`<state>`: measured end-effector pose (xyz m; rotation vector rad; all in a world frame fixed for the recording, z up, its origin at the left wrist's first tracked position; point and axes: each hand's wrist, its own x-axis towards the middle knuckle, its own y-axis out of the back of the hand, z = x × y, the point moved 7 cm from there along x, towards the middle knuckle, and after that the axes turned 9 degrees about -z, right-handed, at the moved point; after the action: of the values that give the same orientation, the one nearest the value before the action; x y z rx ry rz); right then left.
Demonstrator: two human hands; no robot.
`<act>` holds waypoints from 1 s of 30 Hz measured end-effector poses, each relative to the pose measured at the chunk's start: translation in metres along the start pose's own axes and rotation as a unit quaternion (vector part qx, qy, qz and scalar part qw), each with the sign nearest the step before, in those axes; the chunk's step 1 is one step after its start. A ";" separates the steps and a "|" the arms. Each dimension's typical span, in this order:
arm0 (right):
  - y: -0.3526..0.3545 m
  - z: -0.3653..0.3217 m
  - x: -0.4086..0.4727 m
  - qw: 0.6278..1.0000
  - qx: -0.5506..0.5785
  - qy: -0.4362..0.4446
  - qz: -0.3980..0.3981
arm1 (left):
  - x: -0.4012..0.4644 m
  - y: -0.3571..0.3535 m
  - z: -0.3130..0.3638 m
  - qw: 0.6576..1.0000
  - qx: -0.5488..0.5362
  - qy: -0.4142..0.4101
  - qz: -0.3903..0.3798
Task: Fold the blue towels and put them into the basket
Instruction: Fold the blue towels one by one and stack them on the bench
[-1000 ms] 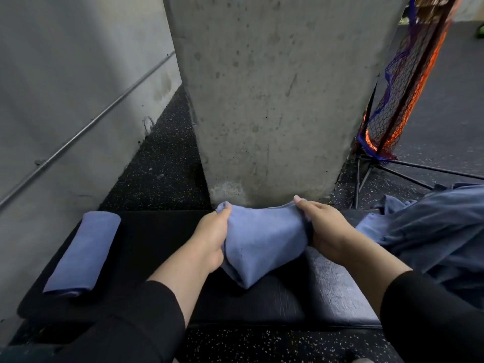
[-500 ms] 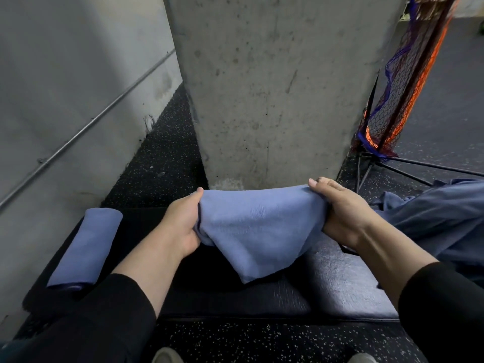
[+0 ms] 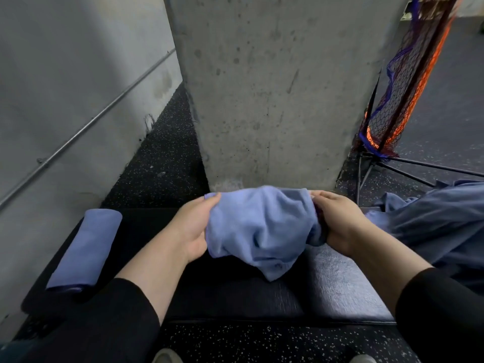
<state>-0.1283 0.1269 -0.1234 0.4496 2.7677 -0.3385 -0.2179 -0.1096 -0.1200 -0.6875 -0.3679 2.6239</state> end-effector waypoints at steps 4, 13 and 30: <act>0.028 -0.028 0.010 0.976 -0.137 0.111 0.131 | 0.002 0.018 0.008 0.997 -0.006 -0.029 0.075; 0.003 -0.004 0.006 0.999 0.047 0.015 -0.013 | -0.006 0.020 0.007 0.996 -0.056 0.007 0.065; 0.017 -0.021 0.005 0.998 0.034 0.060 0.005 | -0.008 0.016 0.017 0.998 0.006 -0.066 -0.019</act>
<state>-0.1324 0.1493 -0.1091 0.5173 2.8769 -0.4172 -0.2251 -0.1303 -0.1082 -0.5004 -0.4005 2.6395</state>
